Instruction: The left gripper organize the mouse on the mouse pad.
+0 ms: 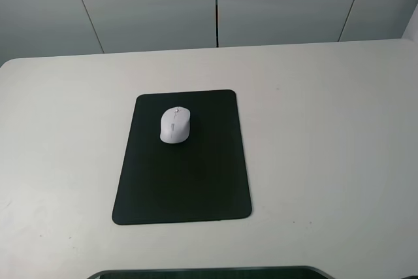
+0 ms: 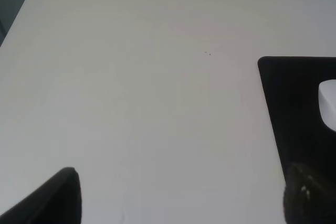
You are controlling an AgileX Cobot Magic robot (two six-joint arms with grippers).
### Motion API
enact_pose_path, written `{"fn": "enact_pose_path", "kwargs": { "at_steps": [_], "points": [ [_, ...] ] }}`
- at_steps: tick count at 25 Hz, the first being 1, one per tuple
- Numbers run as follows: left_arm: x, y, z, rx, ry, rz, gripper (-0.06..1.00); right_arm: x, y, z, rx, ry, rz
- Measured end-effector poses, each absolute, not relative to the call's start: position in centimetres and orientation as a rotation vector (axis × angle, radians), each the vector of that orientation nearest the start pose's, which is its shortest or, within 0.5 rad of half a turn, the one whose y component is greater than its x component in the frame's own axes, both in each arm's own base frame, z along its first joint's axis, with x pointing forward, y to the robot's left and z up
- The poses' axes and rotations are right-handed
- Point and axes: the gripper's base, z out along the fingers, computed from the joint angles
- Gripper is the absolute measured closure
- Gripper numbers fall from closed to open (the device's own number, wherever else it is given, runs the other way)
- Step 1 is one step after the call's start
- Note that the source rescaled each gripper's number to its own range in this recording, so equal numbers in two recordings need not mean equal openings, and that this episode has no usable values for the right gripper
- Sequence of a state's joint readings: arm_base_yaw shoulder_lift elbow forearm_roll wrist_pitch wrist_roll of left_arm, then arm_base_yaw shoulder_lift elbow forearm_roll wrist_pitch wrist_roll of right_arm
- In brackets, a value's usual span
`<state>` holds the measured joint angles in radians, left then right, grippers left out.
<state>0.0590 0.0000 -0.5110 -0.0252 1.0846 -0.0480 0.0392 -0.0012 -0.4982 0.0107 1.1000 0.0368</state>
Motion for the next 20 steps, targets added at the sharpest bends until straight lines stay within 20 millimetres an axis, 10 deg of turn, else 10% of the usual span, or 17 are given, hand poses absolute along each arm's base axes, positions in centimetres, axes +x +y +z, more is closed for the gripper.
{"fn": "enact_pose_path", "kwargs": {
  "at_steps": [20],
  "points": [
    [-0.71,-0.24,27.84,-0.106,2.054,-0.022,-0.06,-0.66,0.06,27.36,-0.003,2.085,0.059]
  ]
}}
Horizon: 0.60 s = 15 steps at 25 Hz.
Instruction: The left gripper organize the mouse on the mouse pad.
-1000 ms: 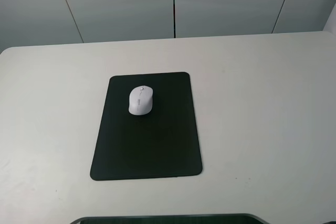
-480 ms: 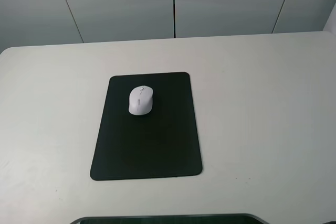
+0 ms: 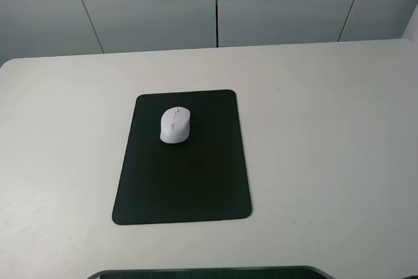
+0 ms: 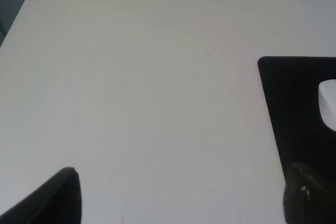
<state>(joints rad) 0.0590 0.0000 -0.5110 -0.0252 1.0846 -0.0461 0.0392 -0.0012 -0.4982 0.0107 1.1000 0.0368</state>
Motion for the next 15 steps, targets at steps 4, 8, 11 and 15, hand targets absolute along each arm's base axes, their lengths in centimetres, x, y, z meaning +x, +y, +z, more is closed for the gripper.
{"fn": "enact_pose_path", "kwargs": {
  "at_steps": [4,8,11,15],
  "points": [
    [-0.71,-0.24,27.84,-0.106,2.054,-0.022,-0.06,-0.66,0.06,27.36,-0.003,2.085,0.059],
    [-0.71,-0.24,27.84,-0.106,2.054,-0.022,-0.06,-0.66,0.06,27.36,-0.003,2.085,0.059],
    [-0.71,-0.24,27.84,-0.106,2.054,-0.022,-0.06,-0.66,0.06,27.36,-0.003,2.085,0.059],
    [-0.71,-0.24,27.84,-0.106,2.054,-0.022,-0.06,-0.66,0.06,27.36,-0.003,2.085,0.059]
  ]
}}
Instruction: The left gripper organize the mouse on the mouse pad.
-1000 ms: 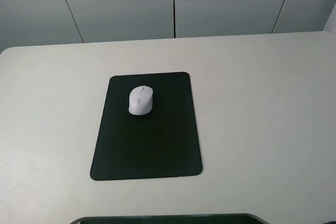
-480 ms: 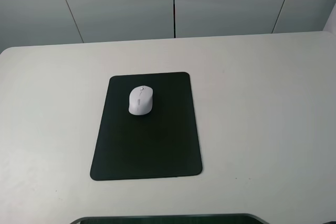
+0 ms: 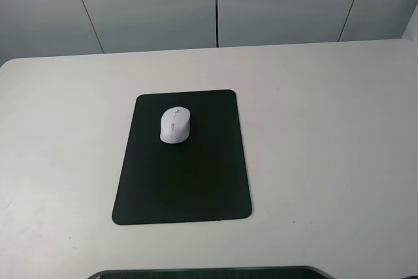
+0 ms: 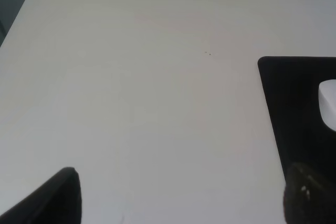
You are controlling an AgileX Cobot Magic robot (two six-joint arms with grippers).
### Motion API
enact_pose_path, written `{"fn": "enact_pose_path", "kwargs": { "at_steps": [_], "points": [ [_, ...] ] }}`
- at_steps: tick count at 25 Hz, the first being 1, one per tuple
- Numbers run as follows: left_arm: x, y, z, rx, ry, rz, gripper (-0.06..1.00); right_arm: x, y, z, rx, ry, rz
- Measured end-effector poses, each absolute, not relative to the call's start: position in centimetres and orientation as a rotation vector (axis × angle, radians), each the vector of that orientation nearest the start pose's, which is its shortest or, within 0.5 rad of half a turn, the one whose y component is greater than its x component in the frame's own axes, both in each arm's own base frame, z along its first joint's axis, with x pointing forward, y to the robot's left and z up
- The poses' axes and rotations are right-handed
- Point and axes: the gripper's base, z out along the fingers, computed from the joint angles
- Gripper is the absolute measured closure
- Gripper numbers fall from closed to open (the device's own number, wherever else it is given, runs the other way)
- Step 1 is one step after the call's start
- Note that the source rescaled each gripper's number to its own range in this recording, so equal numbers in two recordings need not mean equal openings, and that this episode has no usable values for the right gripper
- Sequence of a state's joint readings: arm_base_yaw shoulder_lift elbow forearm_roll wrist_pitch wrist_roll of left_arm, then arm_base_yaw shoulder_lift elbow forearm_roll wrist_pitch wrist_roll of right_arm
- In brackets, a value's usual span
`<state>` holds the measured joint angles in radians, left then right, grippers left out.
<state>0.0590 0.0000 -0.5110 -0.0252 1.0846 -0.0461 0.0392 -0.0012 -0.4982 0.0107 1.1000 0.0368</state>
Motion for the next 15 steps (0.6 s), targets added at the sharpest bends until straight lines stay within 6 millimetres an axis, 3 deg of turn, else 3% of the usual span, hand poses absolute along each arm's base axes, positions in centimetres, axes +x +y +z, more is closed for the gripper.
{"fn": "enact_pose_path", "kwargs": {
  "at_steps": [15],
  "points": [
    [-0.71,-0.24,27.84,-0.106,2.054,-0.022,-0.06,-0.66,0.06,27.36,-0.003,2.085,0.059]
  ]
}}
